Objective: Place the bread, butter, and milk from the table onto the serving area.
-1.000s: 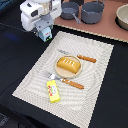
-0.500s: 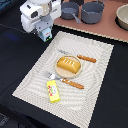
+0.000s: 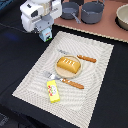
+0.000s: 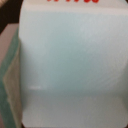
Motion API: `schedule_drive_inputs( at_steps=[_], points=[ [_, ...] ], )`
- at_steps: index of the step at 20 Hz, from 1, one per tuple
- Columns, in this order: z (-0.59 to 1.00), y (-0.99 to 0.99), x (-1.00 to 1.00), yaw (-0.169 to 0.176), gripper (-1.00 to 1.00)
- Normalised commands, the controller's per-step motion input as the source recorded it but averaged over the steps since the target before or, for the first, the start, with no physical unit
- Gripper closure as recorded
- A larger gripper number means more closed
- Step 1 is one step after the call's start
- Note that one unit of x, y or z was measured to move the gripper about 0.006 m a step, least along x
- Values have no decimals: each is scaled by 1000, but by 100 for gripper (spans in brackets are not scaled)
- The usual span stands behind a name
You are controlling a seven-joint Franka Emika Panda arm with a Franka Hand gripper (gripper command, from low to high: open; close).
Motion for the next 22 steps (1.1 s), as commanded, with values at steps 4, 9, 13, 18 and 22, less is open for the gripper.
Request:
schedule_drive_inputs(
  at_steps=[4, 9, 13, 18, 22],
  points=[
    [1000, 231, 841, -90, 100],
    [947, 43, 983, -46, 100],
    [619, 0, 1000, -2, 100],
    [394, 0, 1000, 0, 100],
    [201, -12, 1000, 0, 100]
  ],
)
